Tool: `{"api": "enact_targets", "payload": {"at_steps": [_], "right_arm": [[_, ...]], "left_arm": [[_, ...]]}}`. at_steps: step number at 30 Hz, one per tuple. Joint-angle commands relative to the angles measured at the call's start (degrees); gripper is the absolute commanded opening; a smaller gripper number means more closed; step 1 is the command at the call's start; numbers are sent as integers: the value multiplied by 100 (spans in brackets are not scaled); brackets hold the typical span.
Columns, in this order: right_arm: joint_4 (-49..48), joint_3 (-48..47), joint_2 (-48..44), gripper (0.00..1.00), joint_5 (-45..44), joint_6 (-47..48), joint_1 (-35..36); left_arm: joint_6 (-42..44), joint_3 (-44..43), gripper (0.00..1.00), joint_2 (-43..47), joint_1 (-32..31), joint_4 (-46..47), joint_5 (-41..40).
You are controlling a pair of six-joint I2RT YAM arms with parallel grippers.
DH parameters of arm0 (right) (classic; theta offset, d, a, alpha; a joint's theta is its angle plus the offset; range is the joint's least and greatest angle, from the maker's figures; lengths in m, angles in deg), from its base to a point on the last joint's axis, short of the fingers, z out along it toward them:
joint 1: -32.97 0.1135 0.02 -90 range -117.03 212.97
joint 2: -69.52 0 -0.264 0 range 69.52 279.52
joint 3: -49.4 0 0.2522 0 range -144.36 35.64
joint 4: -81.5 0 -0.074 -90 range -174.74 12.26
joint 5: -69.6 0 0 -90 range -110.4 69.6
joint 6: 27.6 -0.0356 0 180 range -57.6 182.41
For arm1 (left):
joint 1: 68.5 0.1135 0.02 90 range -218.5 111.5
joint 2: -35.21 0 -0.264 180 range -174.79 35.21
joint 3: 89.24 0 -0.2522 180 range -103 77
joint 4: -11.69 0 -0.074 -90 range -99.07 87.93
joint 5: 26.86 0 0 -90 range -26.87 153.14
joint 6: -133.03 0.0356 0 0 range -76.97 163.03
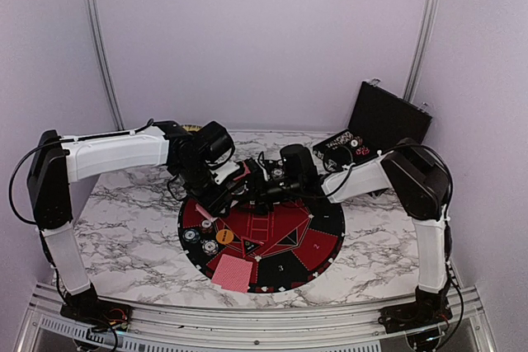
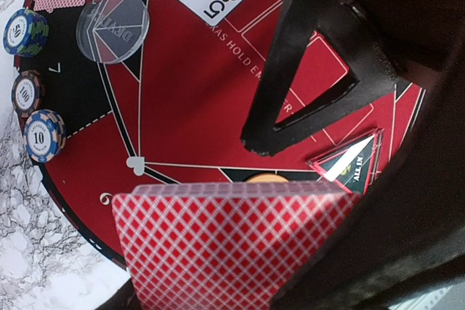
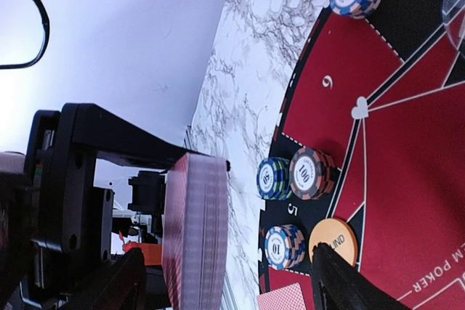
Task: Distribute texas hold em gaming equipment
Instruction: Pick up the poker card from the face-down deck piles.
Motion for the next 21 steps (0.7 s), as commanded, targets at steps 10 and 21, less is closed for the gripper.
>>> {"api": "enact_targets", "payload": {"at_steps": [10,21], "right_arm": [[159,-487,428,75,-68,43,115],[590,-382,322,72,-361,407,16]], "left_arm": [[148,-150,25,24,-43,-170,-7],[145,-87,25,106,-34,-170,-50]]}}
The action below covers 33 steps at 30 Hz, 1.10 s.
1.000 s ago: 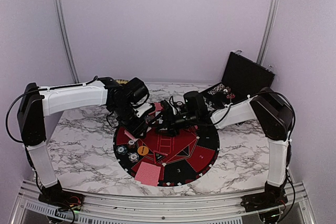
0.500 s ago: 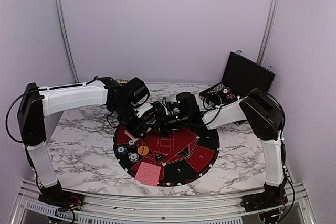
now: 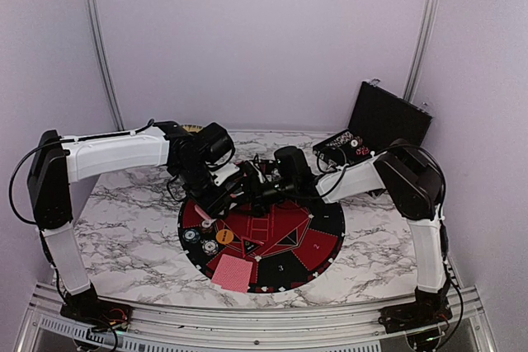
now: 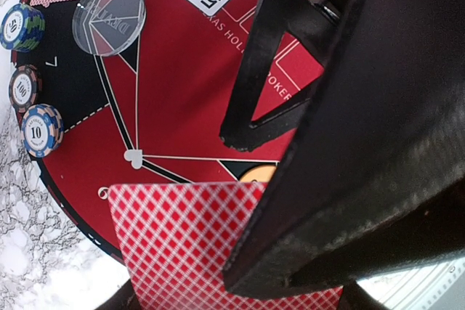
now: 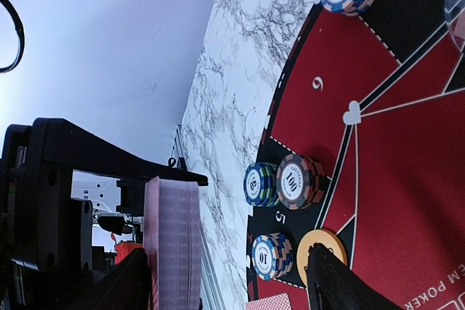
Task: Distribute texas hold em gaming equipment
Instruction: Pick up the poker card from the face-down deck piles.
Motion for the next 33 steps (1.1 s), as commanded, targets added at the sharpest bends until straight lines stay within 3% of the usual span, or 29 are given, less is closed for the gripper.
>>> {"api": "enact_targets", "payload": {"at_steps": [1,33], "right_arm": [[377,-40,-28,72,-272,251,-59],[247,222,-590,71,-311,288,-211]], "left_arm": [[76,-84,25,112,-12,-65,-29],[75,-49,25,89,-4,-60,-97]]}}
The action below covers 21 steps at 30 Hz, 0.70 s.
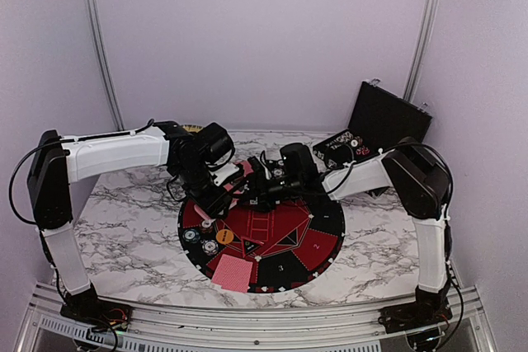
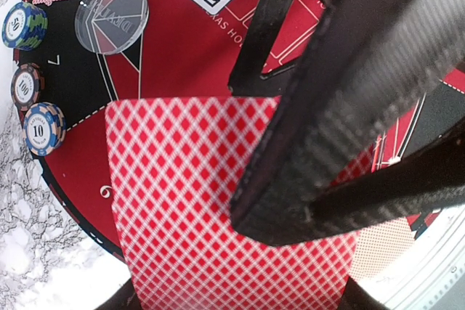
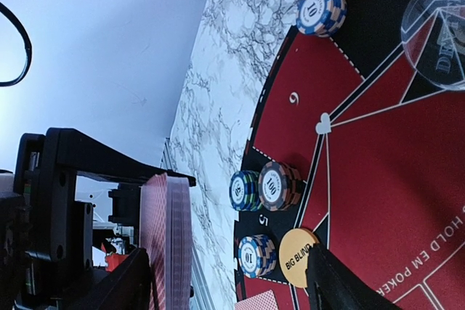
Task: Distribute texas hold em gaming equipment
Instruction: Pick up the poker card from the face-down deck piles.
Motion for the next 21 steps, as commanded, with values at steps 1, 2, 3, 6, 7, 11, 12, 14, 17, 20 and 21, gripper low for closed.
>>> {"api": "enact_targets", "payload": {"at_steps": [1,2,3,6,7,11,12,14,17,20,21], "right_arm": [[2,67,-363,71,-63,50,-43],[-36,92,-405,71,-63,18,-39],[-87,120,-451,71,-63,-15,-42],[-247,230,-578,68,-74,-119,-79],[-289,265,-602,66,-72,-143,-89],[-361,330,-638,58,-65,-228,-108],[-409,345,-638,56,-49,-271,-103],[-474,372,-638,52,-29,-339,-100],[-522,384,-644,46,-14,-363,-106],[-543,384,-642,40,16,-395,-95],[-545,384,-636,38,16,-398,-89]], "left_arm": [[74,-51,25,88,-4,-44,-47],[76,-51,25,81,4,-45,-40],[76,-51,25,72,5,-45,-38],[76,-47,25,71,5,-45,-46],[76,-40,25,71,5,-45,-42],[64,-42,25,71,17,-45,-38],[64,-42,25,71,14,-44,-40],[65,-42,25,71,14,-45,-37],[67,-42,25,71,14,-45,-44],[61,-47,24,79,14,-45,-38],[61,-51,25,75,21,-45,-49]]}}
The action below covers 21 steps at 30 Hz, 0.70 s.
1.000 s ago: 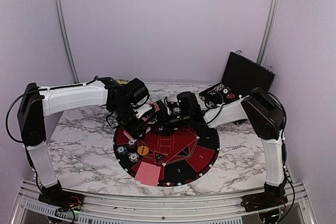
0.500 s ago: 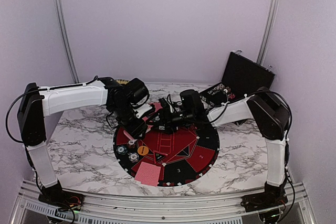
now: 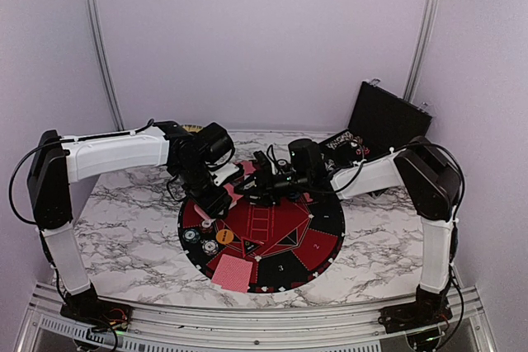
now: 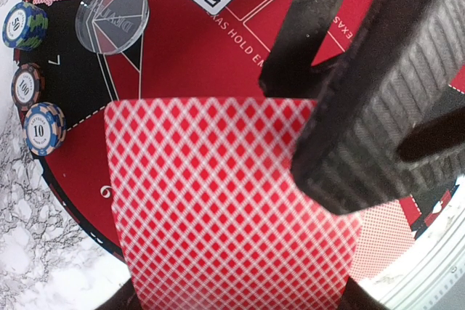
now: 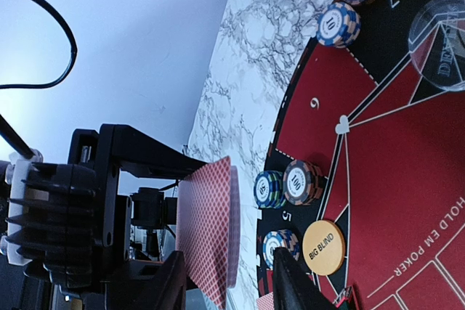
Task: Distribute texas hold em gaming equipment
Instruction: Pick up the poker card from the face-down deck piles.
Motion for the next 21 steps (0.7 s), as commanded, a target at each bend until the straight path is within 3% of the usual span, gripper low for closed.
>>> {"api": "enact_targets", "payload": {"at_steps": [1,21], "right_arm": [[-237,5,-175,37,23,-64,-14],[-202,-65,-161,0,71,-61,-1]], "left_arm": [[67,-43,25,73,23,-45,-47],[76,18,25,130,84,-38,-39]]}}
